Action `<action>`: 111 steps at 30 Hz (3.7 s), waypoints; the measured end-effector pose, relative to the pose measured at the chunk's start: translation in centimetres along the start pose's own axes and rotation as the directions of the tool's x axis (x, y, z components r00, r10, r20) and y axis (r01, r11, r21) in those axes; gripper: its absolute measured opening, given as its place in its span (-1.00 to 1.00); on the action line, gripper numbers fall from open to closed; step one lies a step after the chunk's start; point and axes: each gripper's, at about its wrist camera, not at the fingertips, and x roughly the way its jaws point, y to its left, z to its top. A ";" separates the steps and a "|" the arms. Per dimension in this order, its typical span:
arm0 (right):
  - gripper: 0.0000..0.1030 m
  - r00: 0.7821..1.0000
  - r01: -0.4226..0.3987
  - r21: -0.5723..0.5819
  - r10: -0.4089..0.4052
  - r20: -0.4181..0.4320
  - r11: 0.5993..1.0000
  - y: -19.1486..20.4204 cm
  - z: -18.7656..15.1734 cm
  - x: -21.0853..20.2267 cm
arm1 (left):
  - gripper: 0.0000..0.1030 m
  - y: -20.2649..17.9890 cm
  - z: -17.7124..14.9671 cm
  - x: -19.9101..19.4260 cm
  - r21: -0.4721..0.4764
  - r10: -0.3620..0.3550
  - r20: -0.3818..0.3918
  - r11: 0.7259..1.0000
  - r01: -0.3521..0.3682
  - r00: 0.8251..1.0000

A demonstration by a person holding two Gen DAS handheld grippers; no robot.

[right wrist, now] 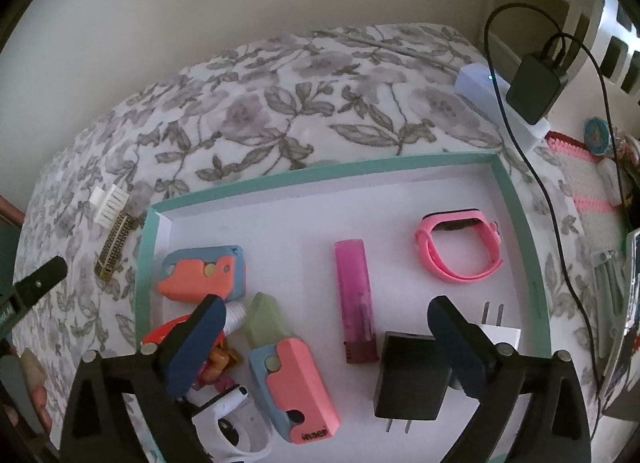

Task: Organize rigid objects
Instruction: 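Move both tools back toward the white clip and gold bar, then grasp the white clip with the left tool while the right tool grasps the gold bar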

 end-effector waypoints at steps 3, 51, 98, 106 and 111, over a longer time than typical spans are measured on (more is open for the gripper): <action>1.00 1.000 -0.008 -0.009 0.007 -0.003 1.000 0.3 0.0 0.2 | 0.91 1.8 0.5 0.2 -0.054 0.000 -0.002 0.999 0.000 1.000; 1.00 0.961 -0.248 -0.438 0.275 0.000 0.864 19.4 4.4 4.8 | 0.91 9.1 4.1 6.4 -0.218 0.060 -0.106 0.973 -0.082 0.993; 0.62 0.987 -0.159 -0.592 0.149 -0.066 0.790 22.9 3.7 9.6 | 0.91 8.5 4.0 7.6 -0.197 0.028 -0.142 0.979 -0.056 0.989; 0.62 0.985 -0.165 -0.504 0.164 -0.046 0.848 21.0 4.7 9.0 | 0.91 7.2 5.0 7.4 -0.194 -0.013 -0.061 0.981 0.001 0.998; 0.62 0.980 -0.190 -0.451 0.195 -0.034 0.872 19.7 5.5 8.3 | 0.91 6.1 5.3 7.5 -0.191 -0.084 -0.018 0.978 0.079 0.996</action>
